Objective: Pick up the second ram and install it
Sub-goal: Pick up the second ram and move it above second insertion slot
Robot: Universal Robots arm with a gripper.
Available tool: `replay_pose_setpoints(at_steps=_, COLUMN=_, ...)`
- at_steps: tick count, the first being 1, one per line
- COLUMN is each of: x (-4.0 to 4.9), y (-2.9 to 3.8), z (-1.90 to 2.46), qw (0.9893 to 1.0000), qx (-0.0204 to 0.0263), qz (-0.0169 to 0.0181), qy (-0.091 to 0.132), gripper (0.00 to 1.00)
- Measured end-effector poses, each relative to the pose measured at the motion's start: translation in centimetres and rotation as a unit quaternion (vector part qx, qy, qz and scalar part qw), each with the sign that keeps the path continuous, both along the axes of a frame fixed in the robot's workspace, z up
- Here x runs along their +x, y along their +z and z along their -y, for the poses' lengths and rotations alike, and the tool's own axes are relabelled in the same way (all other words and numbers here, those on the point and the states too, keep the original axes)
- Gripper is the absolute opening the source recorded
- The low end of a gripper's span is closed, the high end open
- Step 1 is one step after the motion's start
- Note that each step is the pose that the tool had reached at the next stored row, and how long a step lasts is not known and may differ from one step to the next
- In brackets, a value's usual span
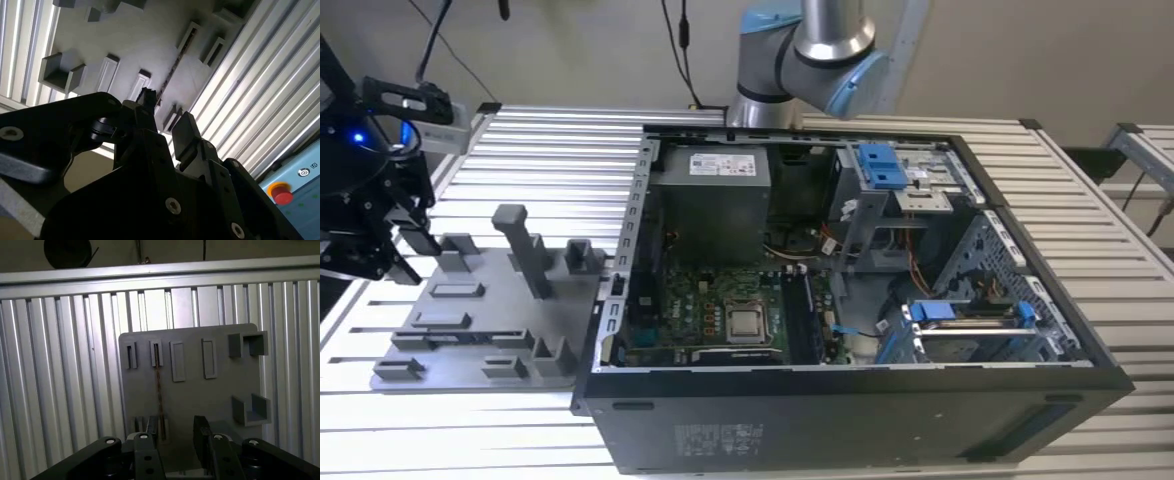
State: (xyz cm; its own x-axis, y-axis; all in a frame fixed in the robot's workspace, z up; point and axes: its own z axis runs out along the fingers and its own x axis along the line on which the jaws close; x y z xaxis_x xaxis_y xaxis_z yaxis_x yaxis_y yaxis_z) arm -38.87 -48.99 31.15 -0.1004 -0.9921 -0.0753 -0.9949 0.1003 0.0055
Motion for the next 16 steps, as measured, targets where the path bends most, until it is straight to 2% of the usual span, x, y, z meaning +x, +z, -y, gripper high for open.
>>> replay_pose_setpoints(at_steps=6, x=0.00, y=-0.26, z=0.00, qw=1.0000, qx=0.0001, qz=0.0003, qy=0.000, gripper=0.42)
replay_pose_setpoints(at_steps=16, x=0.00, y=-1.86, z=0.01, qw=1.0000, qx=0.0000, qz=0.0005, qy=0.000, gripper=0.42)
